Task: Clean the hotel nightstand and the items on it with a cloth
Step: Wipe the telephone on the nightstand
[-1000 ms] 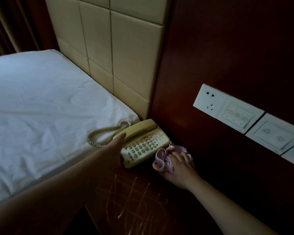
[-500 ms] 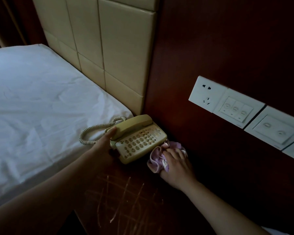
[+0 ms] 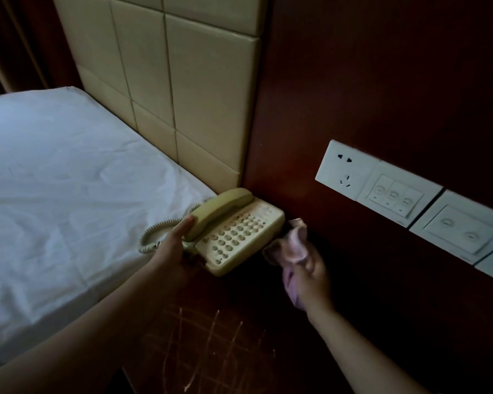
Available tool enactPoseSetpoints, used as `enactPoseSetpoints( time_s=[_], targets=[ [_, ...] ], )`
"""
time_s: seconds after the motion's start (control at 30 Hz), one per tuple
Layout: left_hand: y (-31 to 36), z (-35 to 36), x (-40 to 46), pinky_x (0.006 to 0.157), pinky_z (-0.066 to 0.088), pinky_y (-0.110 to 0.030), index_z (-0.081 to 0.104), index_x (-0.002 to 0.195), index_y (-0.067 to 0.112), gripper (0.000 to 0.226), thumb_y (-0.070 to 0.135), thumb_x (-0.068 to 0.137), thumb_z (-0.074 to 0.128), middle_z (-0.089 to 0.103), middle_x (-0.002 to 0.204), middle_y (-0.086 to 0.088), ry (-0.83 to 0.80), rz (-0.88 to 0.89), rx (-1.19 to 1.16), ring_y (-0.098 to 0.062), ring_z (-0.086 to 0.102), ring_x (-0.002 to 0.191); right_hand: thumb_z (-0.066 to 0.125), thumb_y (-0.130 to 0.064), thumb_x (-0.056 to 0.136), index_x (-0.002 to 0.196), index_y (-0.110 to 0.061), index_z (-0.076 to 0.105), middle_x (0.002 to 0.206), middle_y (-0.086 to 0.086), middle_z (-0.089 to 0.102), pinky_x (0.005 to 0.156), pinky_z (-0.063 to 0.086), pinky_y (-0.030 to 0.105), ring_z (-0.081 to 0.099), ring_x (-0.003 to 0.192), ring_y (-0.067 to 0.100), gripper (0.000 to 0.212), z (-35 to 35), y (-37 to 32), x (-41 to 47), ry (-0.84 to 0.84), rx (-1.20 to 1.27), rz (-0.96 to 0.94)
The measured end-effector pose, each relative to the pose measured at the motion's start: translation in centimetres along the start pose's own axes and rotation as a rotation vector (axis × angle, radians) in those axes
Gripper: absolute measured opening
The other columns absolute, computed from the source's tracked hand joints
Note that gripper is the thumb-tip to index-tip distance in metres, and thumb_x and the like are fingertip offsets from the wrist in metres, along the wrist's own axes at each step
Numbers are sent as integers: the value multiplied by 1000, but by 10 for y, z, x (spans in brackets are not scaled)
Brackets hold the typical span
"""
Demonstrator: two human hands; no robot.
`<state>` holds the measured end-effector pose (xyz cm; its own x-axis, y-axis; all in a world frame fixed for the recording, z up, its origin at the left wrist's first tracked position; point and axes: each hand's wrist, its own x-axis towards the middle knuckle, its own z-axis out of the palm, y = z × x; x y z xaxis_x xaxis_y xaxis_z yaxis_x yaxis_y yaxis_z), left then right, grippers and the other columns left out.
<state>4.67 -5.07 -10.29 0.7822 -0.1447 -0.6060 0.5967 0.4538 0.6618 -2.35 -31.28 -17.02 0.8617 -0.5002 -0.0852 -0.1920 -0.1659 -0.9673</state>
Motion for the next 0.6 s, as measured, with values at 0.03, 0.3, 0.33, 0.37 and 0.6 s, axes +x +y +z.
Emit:
enactPoseSetpoints(
  time_s=[0.03,0.3,0.33,0.37,0.6],
  targets=[
    [4,2,-2,67,58,-40,58,127,10,56,47,87,71,72,112,-18,6,10,-24,-33,72,97,63,-42,96,111,-27,69,97,-3,75,69,54,29,71,86,15,22,2,-13,6,28,249,126],
    [20,14,-21,80,56,-44,63,128,2,69,58,88,63,74,114,-19,-125,-92,20,-33,71,100,37,-66,97,145,-23,55,148,11,55,116,31,61,51,137,38,68,68,-85,-9,-596,1193,437],
    [24,13,-21,84,54,-45,63,129,2,71,59,86,64,73,117,-20,-131,-91,27,-34,69,106,35,-63,99,148,-22,52,150,12,52,118,28,60,49,138,38,67,75,-84,-19,-676,1210,508],
    [29,11,-22,85,54,-46,64,129,3,73,60,84,65,72,119,-20,-131,-88,43,-35,68,109,33,-59,101,151,-20,47,154,13,47,121,23,58,44,142,38,65,79,-84,-28,-742,1219,568],
    [40,-15,-27,57,61,-39,59,129,-3,74,57,86,62,75,98,-22,-193,-99,158,-35,76,74,31,-54,101,146,-19,55,149,14,53,95,51,62,54,132,40,62,54,-74,-6,-582,1208,417]
  ],
)
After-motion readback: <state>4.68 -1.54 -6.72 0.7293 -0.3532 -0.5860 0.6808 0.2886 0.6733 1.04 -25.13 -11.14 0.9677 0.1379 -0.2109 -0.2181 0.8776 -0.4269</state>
